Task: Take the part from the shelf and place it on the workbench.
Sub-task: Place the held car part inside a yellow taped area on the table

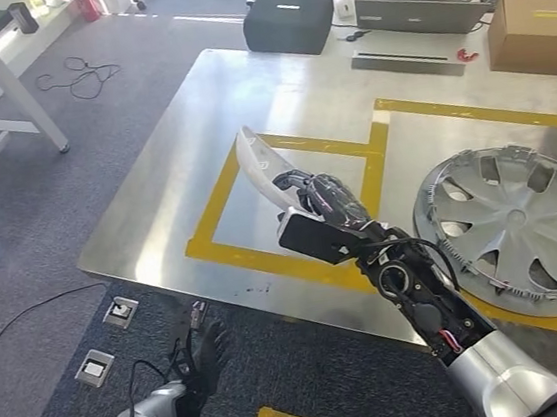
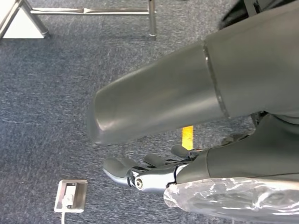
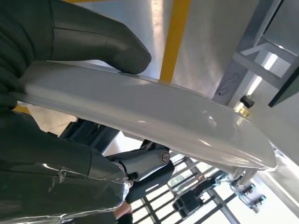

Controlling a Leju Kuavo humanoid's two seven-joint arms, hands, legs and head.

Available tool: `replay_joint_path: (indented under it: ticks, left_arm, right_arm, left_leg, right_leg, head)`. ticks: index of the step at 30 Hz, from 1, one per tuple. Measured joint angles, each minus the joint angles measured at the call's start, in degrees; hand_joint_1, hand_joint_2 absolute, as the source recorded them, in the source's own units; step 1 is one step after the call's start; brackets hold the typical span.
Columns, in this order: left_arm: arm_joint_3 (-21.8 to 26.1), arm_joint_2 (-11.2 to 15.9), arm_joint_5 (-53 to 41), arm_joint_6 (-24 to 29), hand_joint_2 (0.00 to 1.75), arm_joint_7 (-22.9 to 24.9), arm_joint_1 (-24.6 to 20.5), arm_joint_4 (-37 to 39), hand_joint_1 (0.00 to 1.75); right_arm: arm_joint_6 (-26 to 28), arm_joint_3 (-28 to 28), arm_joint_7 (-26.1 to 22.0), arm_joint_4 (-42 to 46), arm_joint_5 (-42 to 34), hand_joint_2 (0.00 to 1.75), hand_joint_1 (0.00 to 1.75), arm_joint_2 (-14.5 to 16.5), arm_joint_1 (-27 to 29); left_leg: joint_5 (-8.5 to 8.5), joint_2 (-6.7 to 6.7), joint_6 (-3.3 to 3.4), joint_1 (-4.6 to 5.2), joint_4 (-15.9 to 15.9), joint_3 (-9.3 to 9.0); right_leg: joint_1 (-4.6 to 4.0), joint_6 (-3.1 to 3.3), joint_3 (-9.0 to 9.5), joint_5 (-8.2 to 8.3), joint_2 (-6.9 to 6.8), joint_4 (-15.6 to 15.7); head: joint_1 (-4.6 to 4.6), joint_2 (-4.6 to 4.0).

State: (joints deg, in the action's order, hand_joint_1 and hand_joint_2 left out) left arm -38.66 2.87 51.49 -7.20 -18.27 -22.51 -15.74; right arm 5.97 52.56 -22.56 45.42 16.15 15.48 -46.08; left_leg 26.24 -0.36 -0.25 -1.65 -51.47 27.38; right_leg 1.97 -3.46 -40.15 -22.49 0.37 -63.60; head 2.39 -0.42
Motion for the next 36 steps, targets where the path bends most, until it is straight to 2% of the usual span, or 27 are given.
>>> replay_joint_path:
  ticks: [1, 2, 3, 5, 7, 8, 9, 11, 12, 13, 14, 15, 16, 17, 18, 19, 21, 22, 23, 26, 27, 29, 31, 32, 33, 35, 36]
  left_arm:
    - [0.0, 0.0, 0.0, 0.0, 0.00, 0.0, -0.1, 0.0, 0.00]
    - [0.0, 0.1, 0.0, 0.0, 0.00, 0.0, -0.1, 0.0, 0.00]
    - [0.0, 0.1, 0.0, 0.0, 0.00, 0.0, -0.2, 0.1, 0.00]
    - [0.0, 0.2, 0.0, 0.0, 0.00, -0.1, 0.1, 0.1, 0.00]
    - [0.0, 0.1, 0.0, 0.0, 0.00, -0.1, 0.5, 0.1, 0.00]
    - [0.0, 0.1, 0.0, 0.0, 0.00, -0.1, 0.6, 0.1, 0.00]
    - [0.0, 0.1, 0.0, 0.0, 0.00, -0.1, 0.7, 0.1, 0.00]
    - [0.0, 0.1, -0.1, 0.0, 0.00, -0.1, 0.9, 0.1, 0.00]
    - [0.0, 0.1, -0.1, 0.0, 0.00, -0.1, 1.0, 0.2, 0.00]
    - [0.0, 0.1, -0.1, 0.0, 0.00, -0.1, 1.3, 0.2, 0.00]
    - [0.0, 0.1, -0.1, 0.0, 0.00, -0.1, 1.5, 0.2, 0.00]
    - [0.0, 0.1, -0.1, 0.0, 0.00, -0.1, 1.8, 0.2, 0.00]
    - [0.0, 0.1, -0.1, 0.0, 0.00, -0.1, 2.0, 0.2, 0.00]
    - [0.0, 0.1, -0.1, 0.0, 0.00, -0.1, 2.2, 0.2, 0.00]
    - [0.0, 0.0, -0.1, 0.0, 0.00, -0.2, 2.2, 0.2, 0.00]
    - [-0.1, 0.0, -0.1, 0.0, 0.00, -0.2, 2.2, 0.2, 0.00]
    - [-0.1, -0.1, -0.1, 0.0, 0.00, -0.2, 2.1, 0.2, 0.00]
    - [-0.1, -0.1, -0.1, 0.0, 0.00, -0.2, 2.1, 0.2, 0.00]
    - [-0.2, -0.1, -0.1, 0.0, 0.00, -0.2, 2.1, 0.2, 0.00]
    - [-0.3, -0.2, -0.2, 0.0, 0.00, -0.2, 2.2, 0.2, 0.00]
    - [-0.3, -0.2, -0.2, 0.1, 0.00, -0.2, 2.3, 0.2, 0.00]
    - [-0.4, -0.3, -0.3, 0.2, 0.00, -0.2, 2.3, 0.2, 0.00]
    - [-0.4, -0.3, -0.3, 0.3, 0.00, -0.4, 2.3, 0.2, 0.00]
    - [-0.4, -0.3, -0.3, 0.4, 0.00, -0.5, 2.3, 0.2, 0.00]
    - [-0.4, -0.3, -0.3, 0.5, 0.00, -0.5, 2.3, 0.2, 0.00]
    - [-0.4, -0.3, -0.3, 0.6, 0.00, -0.6, 2.3, 0.2, 0.00]
    - [-0.4, -0.3, -0.3, 0.6, 0.00, -0.6, 2.3, 0.2, 0.00]
  right_arm:
    - [0.0, 0.0, 0.0, 0.0, 0.0, 1.75, 1.75, 0.0, 0.0]
    - [0.0, 0.0, 0.0, -0.1, 0.0, 1.75, 1.75, 0.1, -0.1]
    - [0.0, 0.1, 0.0, -0.1, 0.0, 1.75, 1.75, 0.2, -0.2]
    - [0.0, 0.1, 0.0, -0.3, 0.0, 1.75, 1.75, 0.3, -0.2]
    - [0.0, 0.1, 0.0, -0.3, 0.0, 1.75, 1.75, 0.4, -0.1]
    - [0.1, 0.1, 0.0, -0.3, 0.0, 1.75, 1.75, 0.4, -0.1]
    - [0.1, 0.1, 0.0, -0.4, 0.0, 1.75, 1.75, 0.4, 0.0]
    - [0.2, 0.1, 0.0, -0.5, 0.0, 1.75, 1.75, 0.4, 0.1]
    - [0.2, 0.1, 0.0, -0.6, 0.0, 1.75, 1.75, 0.4, 0.2]
    - [0.2, 0.2, 0.0, -0.6, 0.0, 1.75, 1.75, 0.4, 0.2]
    - [0.2, 0.2, 0.0, -0.7, 0.0, 1.75, 1.75, 0.4, 0.3]
    - [0.2, 0.2, 0.0, -0.7, 0.0, 1.75, 1.75, 0.4, 0.3]
    - [0.2, 0.2, 0.0, -0.7, 0.0, 1.75, 1.75, 0.4, 0.2]
    - [0.2, 0.2, 0.0, -0.7, 0.0, 1.75, 1.75, 0.4, 0.1]
    - [0.2, 0.1, 0.0, -0.7, 0.0, 1.75, 1.75, 0.5, 0.0]
    - [0.2, 0.1, 0.0, -0.7, 0.0, 1.75, 1.75, 0.5, 0.0]
    - [0.2, 0.2, -0.1, -0.7, 0.0, 1.75, 1.75, 0.6, -0.2]
    - [0.2, 0.2, -0.1, -0.7, 0.0, 1.75, 1.75, 0.6, -0.3]
    - [0.2, 0.2, -0.1, -0.7, 0.0, 1.75, 1.75, 0.6, -0.3]
    - [0.2, 0.2, -0.1, -0.7, 0.0, 1.75, 1.75, 0.6, -0.4]
    - [0.2, 0.2, -0.1, -0.7, 0.0, 1.75, 1.75, 0.6, -0.4]
    - [0.2, 0.2, -0.1, -0.7, 0.0, 1.75, 1.75, 0.6, -0.4]
    - [0.4, 0.2, -0.1, -0.7, 0.3, 1.75, 1.75, 0.6, -0.4]
    - [0.7, 0.2, 0.0, -0.7, 0.6, 1.75, 1.75, 0.6, -0.4]
    - [1.0, 0.2, 0.0, -0.7, 1.0, 1.75, 1.75, 0.6, -0.4]
    - [1.5, 0.2, 0.1, -0.7, 1.6, 1.75, 1.75, 0.6, -0.4]
    - [1.7, 0.2, 0.1, -0.7, 1.8, 1.75, 1.75, 0.6, -0.4]
  left_leg:
    - [0.55, -0.08, -0.46, -0.04, -0.4, -0.04]
    - [1.03, -0.14, -0.90, -0.04, -1.0, 0.14]
    - [1.34, -0.17, -1.29, -0.02, -1.4, 0.45]
    - [1.61, -0.21, -1.82, -0.05, -1.9, 1.05]
    - [2.33, -0.04, -2.21, -0.28, -3.4, 1.91]
    - [3.14, 0.05, -2.32, -0.35, -5.9, 3.49]
    - [4.18, 0.14, -2.32, -0.33, -10.0, 6.21]
    - [5.78, 0.15, -2.14, -0.20, -19.1, 13.04]
    - [5.43, 0.15, -1.99, -0.13, -21.7, 15.70]
    - [3.93, 0.15, -1.80, -0.08, -21.8, 17.00]
    - [1.59, 0.14, -1.58, -0.02, -19.7, 17.07]
    - [-1.49, 0.14, -1.35, 0.03, -15.4, 15.82]
    - [-3.79, 0.13, -1.21, 0.08, -11.0, 14.05]
    - [-5.26, 0.12, -1.12, 0.24, -7.4, 12.51]
    - [-5.89, 0.08, -1.00, 0.39, -5.1, 11.38]
    - [-5.56, 0.00, -0.87, 0.57, -4.4, 10.94]
    - [-5.25, -0.21, -0.38, 0.73, -4.3, 10.67]
    - [-5.19, -0.30, -0.33, 0.75, -4.2, 10.53]
    - [-5.20, -0.37, -0.32, 0.75, -4.1, 10.42]
    - [-5.22, -0.57, -0.36, 0.85, -4.1, 10.35]
    - [-5.20, -0.65, -0.28, 0.91, -4.1, 10.36]
    - [-5.14, -0.78, 0.00, 1.08, -4.1, 10.36]
    - [-5.10, -0.83, 0.22, 1.23, -4.2, 10.36]
    - [-5.09, -0.84, 0.30, 1.27, -4.2, 10.36]
    - [-5.09, -0.84, 0.33, 1.30, -4.2, 10.36]
    - [-5.09, -0.83, 0.38, 1.29, -4.2, 10.36]
    - [-5.10, -0.83, 0.39, 1.28, -4.2, 10.36]
  right_leg:
    - [0.08, -0.22, 1.88, 1.28, 0.03, 3.3]
    - [0.10, -0.08, 3.29, 1.57, 0.11, 6.0]
    - [-0.01, 0.26, 3.92, 1.16, 0.23, 7.1]
    - [-0.25, 1.39, 4.01, 0.13, 0.46, 7.3]
    - [-0.28, 2.20, 4.20, -0.32, 0.57, 7.2]
    - [-0.28, 2.55, 4.44, -0.56, 0.53, 7.2]
    - [-0.36, 2.88, 4.61, -0.80, 0.41, 7.3]
    - [-0.67, 3.32, 4.88, -1.22, 0.11, 7.3]
    - [-0.82, 3.48, 5.12, -1.46, 0.04, 7.3]
    - [-0.92, 3.55, 5.47, -1.74, 0.06, 7.3]
    - [-0.96, 3.54, 5.95, -2.04, 0.12, 7.3]
    - [-0.97, 3.42, 6.53, -2.41, 0.17, 7.3]
    - [-0.97, 3.19, 7.04, -2.78, 0.17, 7.3]
    - [-1.04, 2.90, 7.41, -3.18, 0.13, 7.4]
    - [-1.10, 2.57, 7.63, -3.56, 0.07, 7.4]
    - [-1.16, 2.25, 7.66, -3.86, -0.01, 7.6]
    - [-1.11, 1.73, 7.87, -4.44, -0.22, 7.9]
    - [-1.05, 1.86, 8.04, -4.69, -0.34, 8.1]
    - [-1.01, 2.43, 8.22, -4.81, -0.44, 8.1]
    - [-1.08, 5.17, 8.37, -4.74, -0.53, 8.2]
    - [-1.09, 5.64, 8.38, -4.72, -0.53, 8.2]
    - [-1.06, 5.91, 8.43, -4.64, -0.53, 8.3]
    - [-0.99, 5.62, 8.47, -4.50, -0.54, 8.4]
    - [-0.95, 5.16, 8.52, -4.41, -0.54, 8.5]
    - [-0.90, 4.36, 8.59, -4.30, -0.54, 8.7]
    - [-0.78, 2.34, 8.76, -4.14, -0.54, 9.0]
    - [-0.75, 1.62, 8.82, -4.09, -0.54, 9.2]
  head:
    - [-0.17, 0.00]
    - [-0.35, 0.00]
    - [-0.39, 0.00]
    - [-0.19, 0.00]
    - [0.35, 0.00]
    - [0.64, 0.00]
    - [1.00, 0.00]
    - [1.57, 0.00]
    - [1.73, 0.00]
    - [1.85, 0.00]
    - [1.97, 0.00]
    - [2.13, 0.00]
    - [2.26, 0.00]
    - [2.36, 0.00]
    - [2.43, 0.00]
    - [2.38, 0.00]
    - [2.09, 0.00]
    - [1.85, 0.00]
    - [1.62, 0.00]
    - [1.14, 0.00]
    - [1.02, 0.00]
    - [0.86, 0.00]
    - [0.84, 0.00]
    - [0.84, 0.00]
    - [0.84, 0.00]
    - [0.85, 0.00]
    - [0.85, 0.00]
